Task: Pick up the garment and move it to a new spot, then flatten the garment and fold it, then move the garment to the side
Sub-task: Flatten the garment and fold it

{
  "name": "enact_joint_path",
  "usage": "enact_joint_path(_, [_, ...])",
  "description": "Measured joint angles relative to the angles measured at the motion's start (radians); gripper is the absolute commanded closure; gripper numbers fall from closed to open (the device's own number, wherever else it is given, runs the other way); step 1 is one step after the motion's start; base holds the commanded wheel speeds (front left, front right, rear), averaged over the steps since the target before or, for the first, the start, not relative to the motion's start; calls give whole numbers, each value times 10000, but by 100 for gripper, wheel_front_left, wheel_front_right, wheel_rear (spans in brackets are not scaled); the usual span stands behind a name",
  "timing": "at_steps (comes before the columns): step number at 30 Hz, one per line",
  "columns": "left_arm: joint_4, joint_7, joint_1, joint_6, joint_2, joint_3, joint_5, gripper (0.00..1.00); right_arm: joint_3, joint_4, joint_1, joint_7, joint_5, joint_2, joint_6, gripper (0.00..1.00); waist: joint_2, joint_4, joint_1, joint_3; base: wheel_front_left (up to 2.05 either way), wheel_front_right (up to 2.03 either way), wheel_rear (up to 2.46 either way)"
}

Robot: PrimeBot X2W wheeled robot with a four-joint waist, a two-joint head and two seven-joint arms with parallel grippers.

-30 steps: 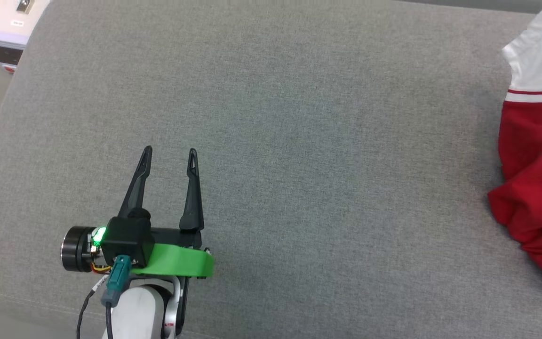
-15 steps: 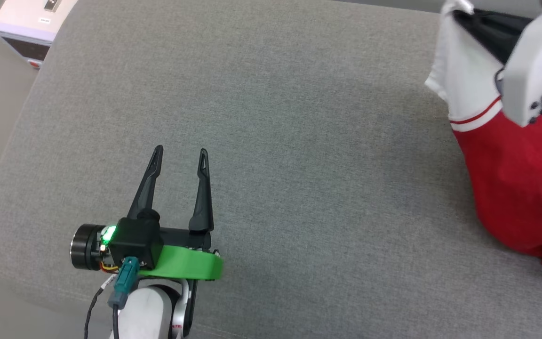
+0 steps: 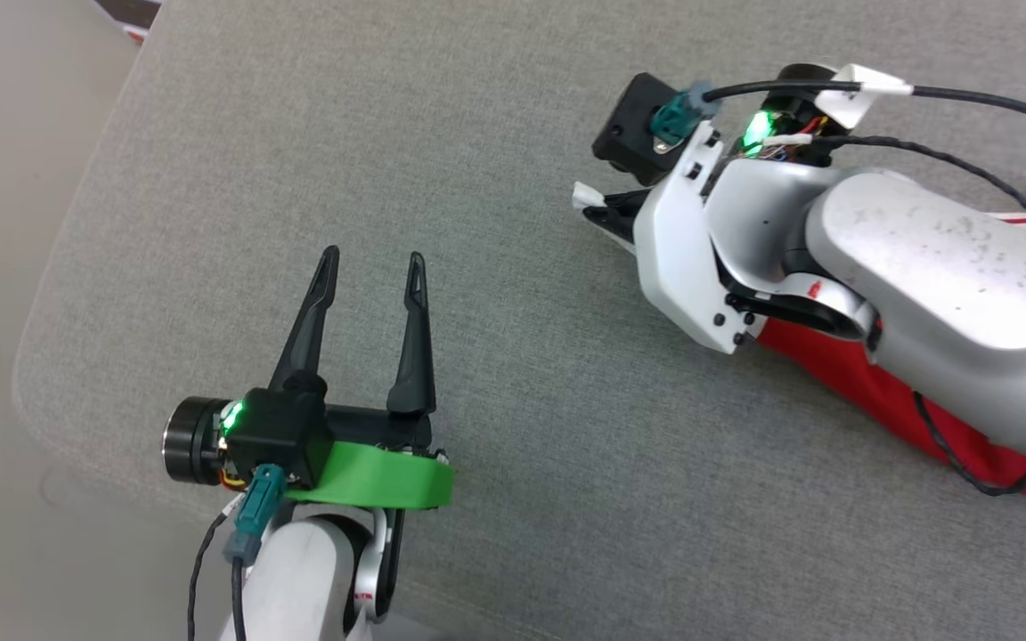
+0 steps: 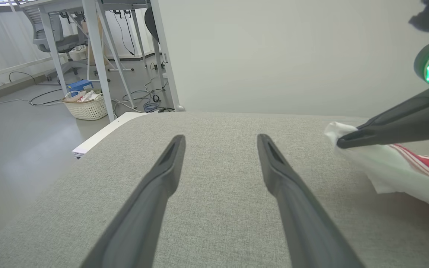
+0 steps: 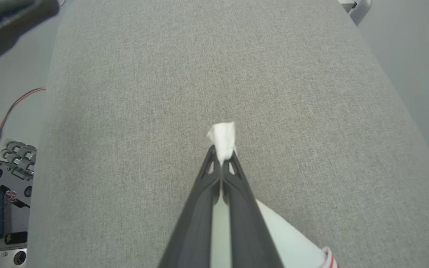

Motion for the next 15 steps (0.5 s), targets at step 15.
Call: enact_joint_path(15, [127,0,-314,221,-2,-245,-219,0,-61,1423,1213,1296,-757,345,2,96,0,345,0,619,0,0,0])
